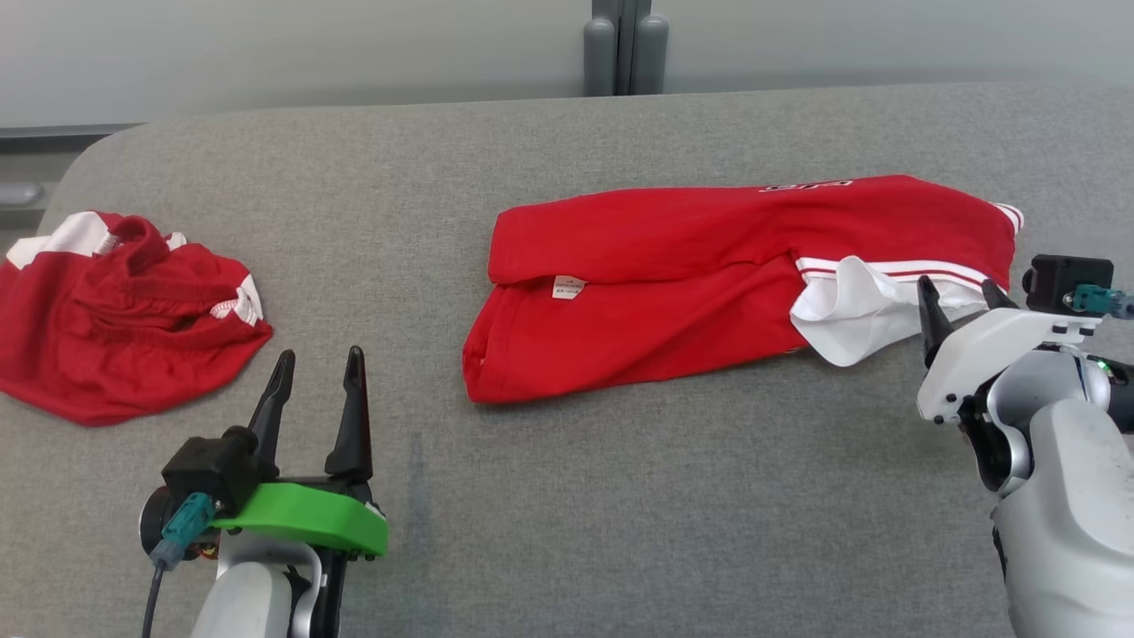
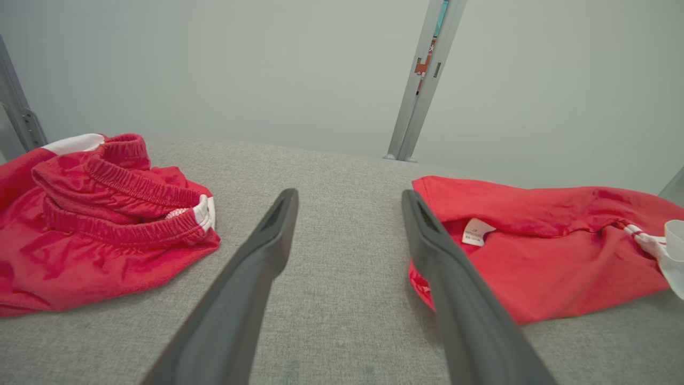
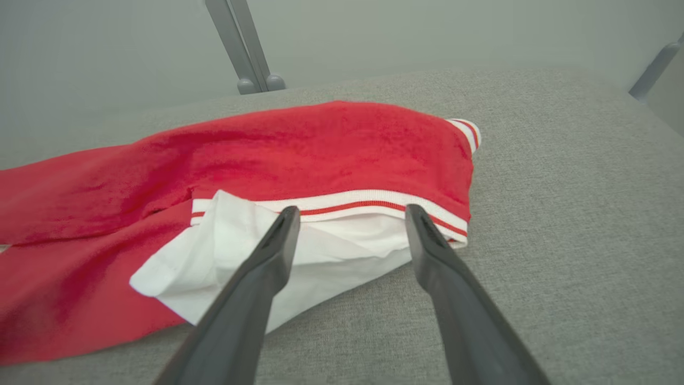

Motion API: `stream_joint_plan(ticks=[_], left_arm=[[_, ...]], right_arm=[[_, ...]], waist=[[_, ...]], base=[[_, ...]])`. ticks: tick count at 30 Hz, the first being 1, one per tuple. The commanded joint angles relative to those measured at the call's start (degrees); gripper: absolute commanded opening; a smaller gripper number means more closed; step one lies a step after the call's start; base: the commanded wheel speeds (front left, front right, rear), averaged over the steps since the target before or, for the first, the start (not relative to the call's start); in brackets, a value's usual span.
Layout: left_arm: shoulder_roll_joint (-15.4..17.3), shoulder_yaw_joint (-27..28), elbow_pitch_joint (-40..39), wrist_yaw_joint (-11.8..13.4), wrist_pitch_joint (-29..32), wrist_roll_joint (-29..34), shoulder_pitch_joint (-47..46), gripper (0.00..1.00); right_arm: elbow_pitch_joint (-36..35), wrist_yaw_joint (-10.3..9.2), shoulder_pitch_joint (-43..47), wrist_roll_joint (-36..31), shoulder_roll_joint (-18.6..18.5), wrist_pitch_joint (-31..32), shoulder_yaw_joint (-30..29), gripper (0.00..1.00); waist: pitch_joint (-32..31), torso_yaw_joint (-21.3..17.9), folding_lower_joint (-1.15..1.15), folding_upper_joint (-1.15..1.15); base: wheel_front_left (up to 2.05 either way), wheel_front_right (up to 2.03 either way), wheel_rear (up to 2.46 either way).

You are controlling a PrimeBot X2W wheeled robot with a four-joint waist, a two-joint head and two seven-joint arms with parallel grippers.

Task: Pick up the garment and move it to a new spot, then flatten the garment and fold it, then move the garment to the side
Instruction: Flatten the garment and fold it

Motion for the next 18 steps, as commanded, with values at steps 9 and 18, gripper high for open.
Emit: stream_joint_plan(ticks=[9,18], left_arm=[[0.34,0.33,-0.27,0.27,-0.01,0.12,-0.8,1.0],[0.43,-0.13,0.03,-0.11,-0.01,0.04,-1.45,1.0]], right_arm=[[-1.3,-0.06,0.4,1.7,4.26,5.28,-9.27,1.0],[6.93,-0.04,-6.43,5.79,4.59,7.88,-15.77,1.0]], waist=[[0.52,0.11,0.0,0.0],[1.46,0.22,0.0,0.0]], base=[[0.0,0.0,0.0],[0.0,0.0,0.0]])
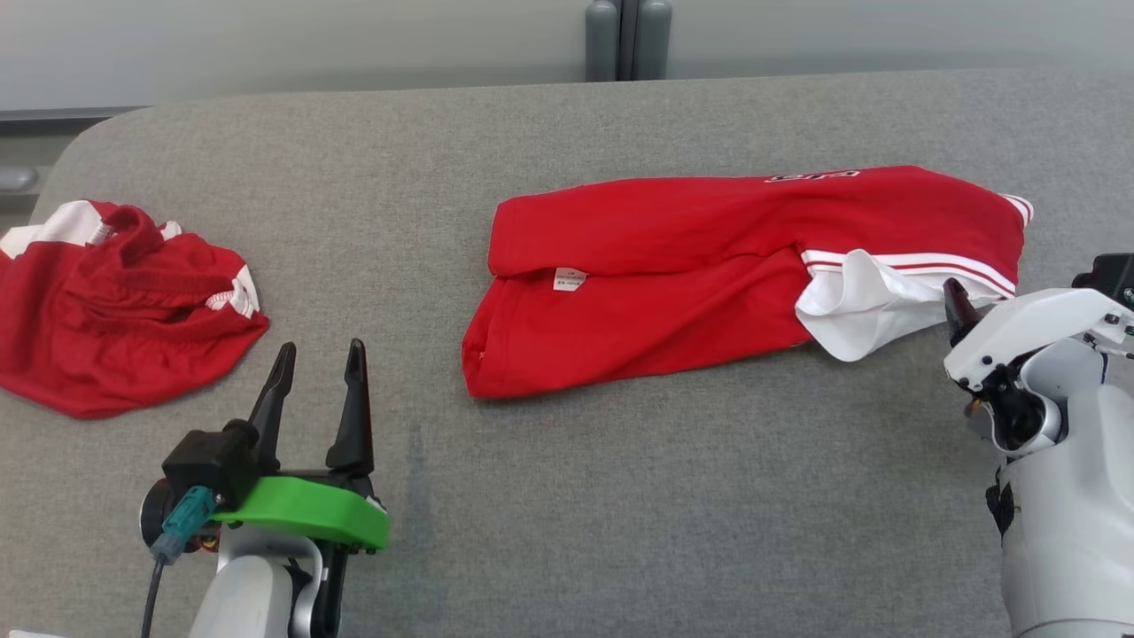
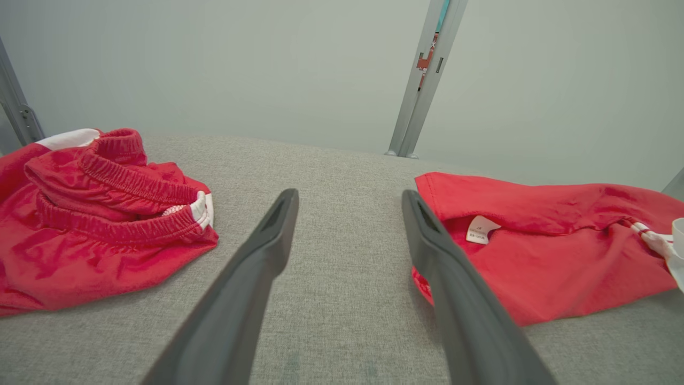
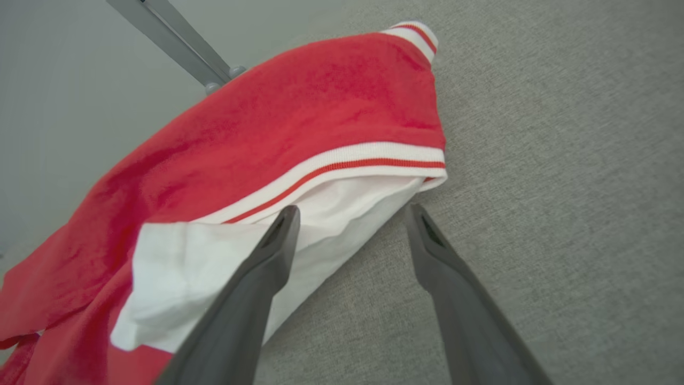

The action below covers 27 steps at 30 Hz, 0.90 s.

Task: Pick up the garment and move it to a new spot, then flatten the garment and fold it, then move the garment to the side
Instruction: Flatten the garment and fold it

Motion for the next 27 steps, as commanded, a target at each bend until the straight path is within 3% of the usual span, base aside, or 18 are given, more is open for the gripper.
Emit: stream_joint_plan(ticks=[1,9,10,11,16,21,25,27], left_arm=[[0.4,-0.04,0.14,-0.05,-0.01,0.08,-0.9,1.0],[0.21,-0.52,0.59,-0.23,-0.01,-0.03,-1.09,1.0],[0.19,-0.55,0.63,-0.23,-0.01,-0.04,-1.06,1.0],[0.16,-0.57,0.67,-0.23,-0.01,-0.05,-0.99,1.0],[0.08,-0.56,0.87,-0.22,-0.01,-0.08,-0.23,1.0],[0.28,-0.13,1.1,-0.17,-0.01,-0.34,0.89,1.0],[0.4,0.19,0.93,0.11,-0.01,-0.35,1.72,1.0],[0.41,0.33,0.67,0.34,-0.01,-0.49,2.18,1.0]], right_arm=[[1.72,-0.02,-1.29,-0.52,-0.25,0.16,-0.83,1.0],[11.44,-0.01,-6.3,-5.77,-0.22,0.73,-5.62,1.0],[12.12,-0.02,-6.64,-6.64,-0.23,0.59,-5.75,0.45],[12.5,-0.01,-7.05,-7.51,-0.22,-0.22,-5.8,0.0],[11.47,-0.01,-5.94,-12.74,-0.23,-2.36,-6.17,0.0],[6.09,-0.01,-2.53,-11.91,-0.2,-0.78,-4.06,0.0],[-3.53,-0.02,3.66,-9.54,-0.31,3.93,-1.63,0.0],[-13.2,-0.02,9.57,-5.87,-0.16,9.98,0.34,0.0]], waist=[[0.16,0.12,0.0,0.0],[0.42,1.06,0.0,0.0],[0.4,1.15,0.0,0.0],[0.34,1.24,0.0,0.0],[-0.38,1.33,0.0,0.0],[-1.74,0.65,0.0,0.0],[-2.78,-0.69,0.0,0.0],[-3.26,-1.94,0.0,0.0]], base=[[0.0,0.0,0.0],[0.0,0.0,0.0],[0.0,0.0,0.0],[0.0,0.0,0.0],[0.0,0.0,0.0],[0.0,0.0,0.0],[0.0,0.0,0.0],[0.0,0.0,0.0]])
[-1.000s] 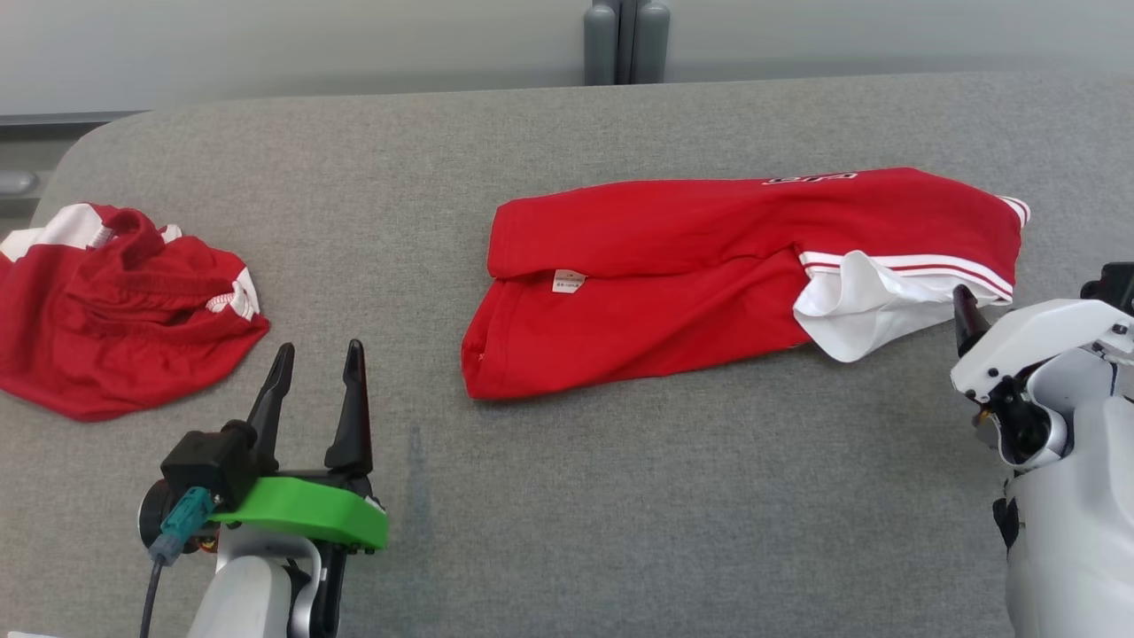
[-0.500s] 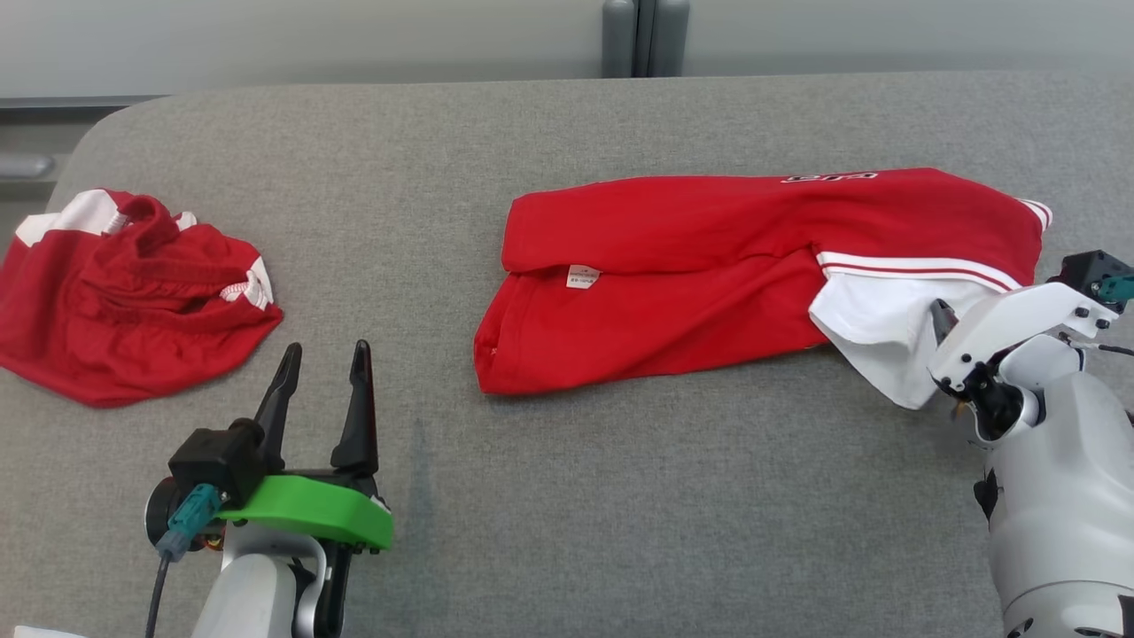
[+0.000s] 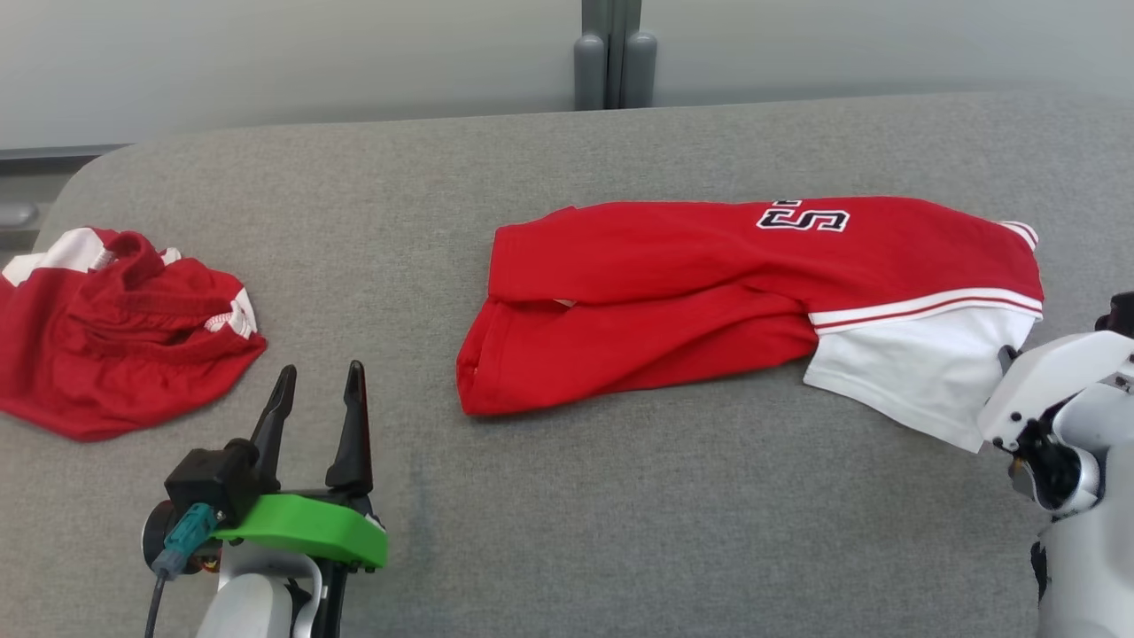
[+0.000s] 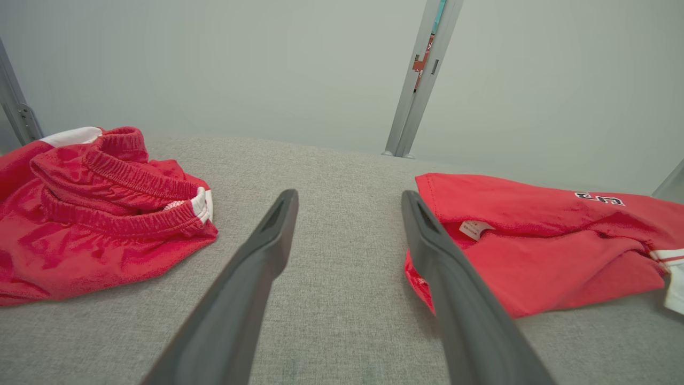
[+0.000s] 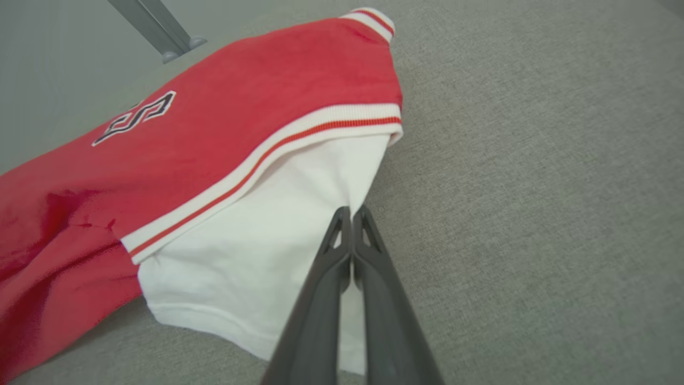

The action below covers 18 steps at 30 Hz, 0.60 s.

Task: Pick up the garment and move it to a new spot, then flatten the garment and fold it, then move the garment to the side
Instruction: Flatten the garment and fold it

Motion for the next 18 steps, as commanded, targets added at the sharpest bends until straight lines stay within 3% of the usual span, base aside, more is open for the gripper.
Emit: stream_joint_plan(ticks=[1,6,9,10,11,18], left_arm=[[0.36,0.18,-0.27,0.37,-0.01,-0.09,0.67,1.0],[0.21,-0.08,-0.47,0.42,-0.01,-0.23,-0.03,1.0],[0.22,-0.02,-0.49,0.49,-0.01,-0.33,-0.68,1.0],[0.25,0.02,-0.49,0.49,-0.01,-0.34,-0.96,1.0],[0.24,0.01,-0.49,0.49,-0.01,-0.33,-1.15,1.0],[-0.09,-0.57,-0.15,0.13,-0.01,-0.39,-1.28,1.0]], right_arm=[[-3.8,-0.02,2.97,1.73,-0.07,2.58,0.86,0.0],[-17.49,-0.02,13.19,6.46,-0.13,13.67,2.45,0.0],[-22.58,-0.01,16.38,6.64,-0.1,16.02,1.25,0.0],[-24.22,-0.01,16.85,5.56,-0.11,14.78,0.75,0.09],[-24.97,-0.01,17.3,4.5,-0.12,13.84,0.49,1.0],[-24.38,-0.01,17.86,3.37,-0.05,3.32,3.11,1.0]], waist=[[-0.63,-1.28,0.0,0.0],[-0.24,-2.54,0.0,0.0],[0.09,-2.9,0.0,0.0],[0.22,-2.99,0.0,0.0],[0.33,-3.01,0.0,0.0],[0.35,-1.93,0.0,0.0]], base=[[0.0,0.0,0.0],[0.0,0.0,0.0],[0.0,0.0,0.0],[0.0,0.0,0.0],[0.0,0.0,0.0],[0.0,0.0,0.0]])
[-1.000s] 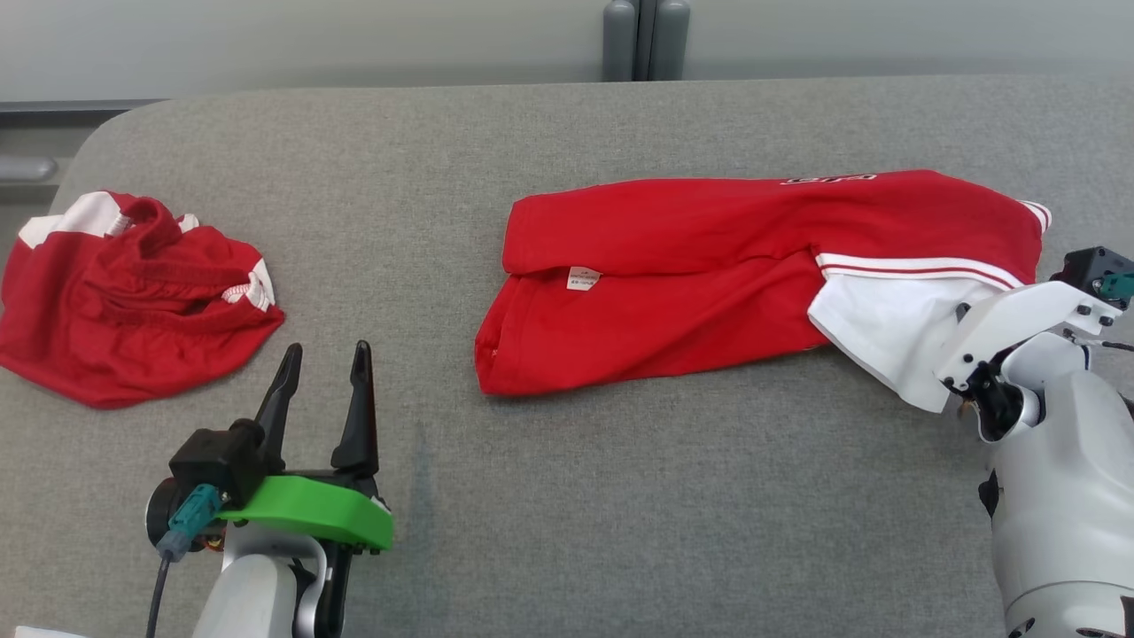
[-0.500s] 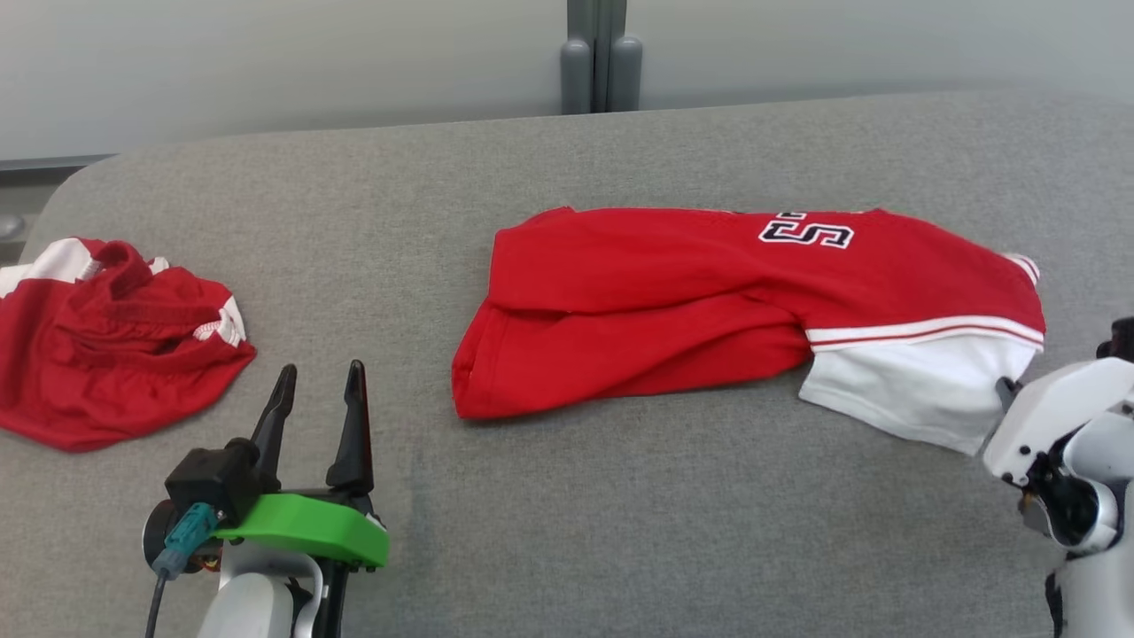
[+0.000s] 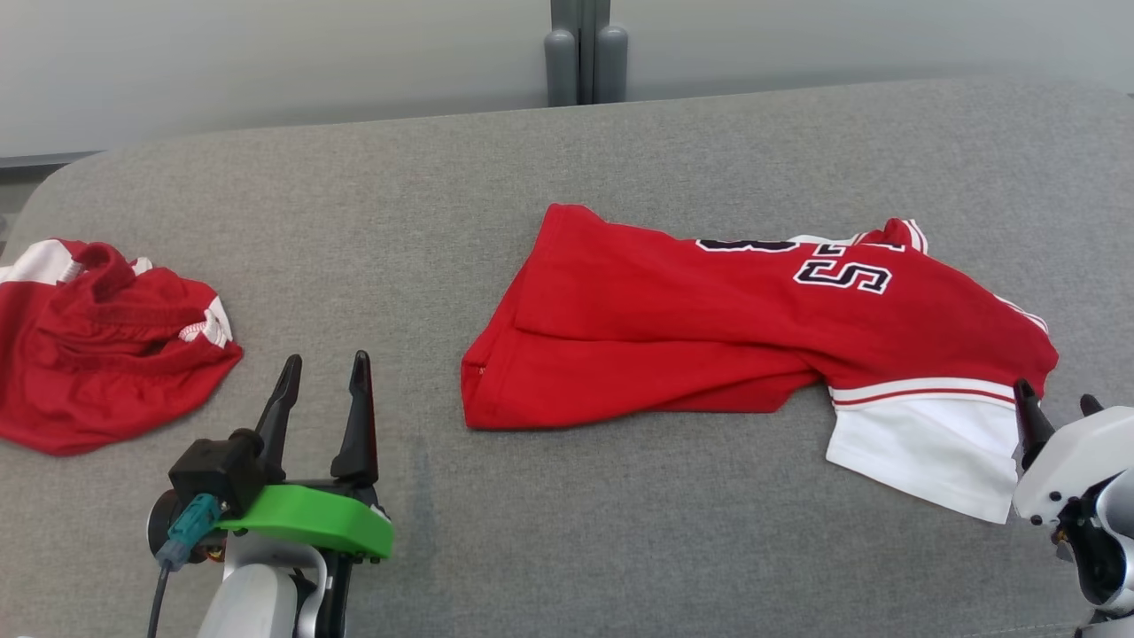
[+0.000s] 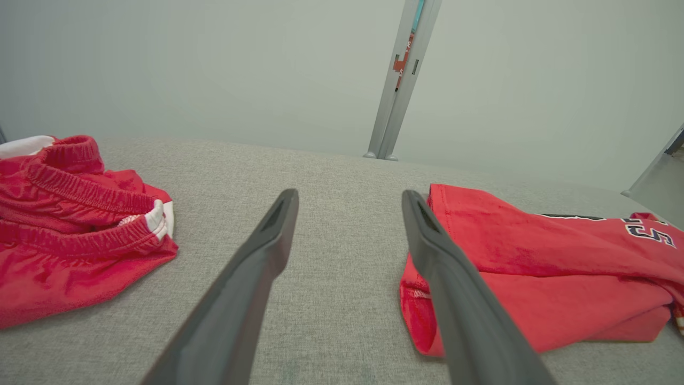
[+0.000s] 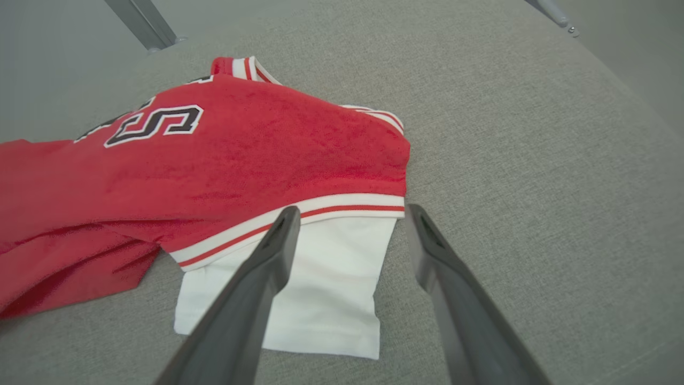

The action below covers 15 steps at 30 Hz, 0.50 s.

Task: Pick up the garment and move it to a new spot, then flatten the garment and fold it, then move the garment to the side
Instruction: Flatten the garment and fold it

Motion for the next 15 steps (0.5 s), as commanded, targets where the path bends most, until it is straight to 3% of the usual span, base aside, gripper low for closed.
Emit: stream_joint_plan(ticks=[1,8,15], left_arm=[[0.1,-0.04,0.0,-0.05,-0.01,-0.19,-0.19,1.0],[0.06,0.5,-0.17,0.02,-0.01,0.25,0.66,1.0],[-0.11,1.39,-0.31,-0.06,-0.01,0.8,1.44,1.0]], right_arm=[[-0.62,0.0,0.56,-0.05,-0.08,-2.31,0.95,1.0],[-3.34,-0.01,1.92,-3.04,-0.16,-17.44,9.8,1.0],[-0.34,-0.01,2.44,-3.8,-4.9,-30.86,21.96,1.0]], waist=[[-0.2,0.47,0.0,0.0],[-0.9,1.62,0.0,0.0],[-2.22,1.93,0.0,0.0]], base=[[0.0,0.0,0.0],[0.0,0.0,0.0],[0.0,0.0,0.0]])
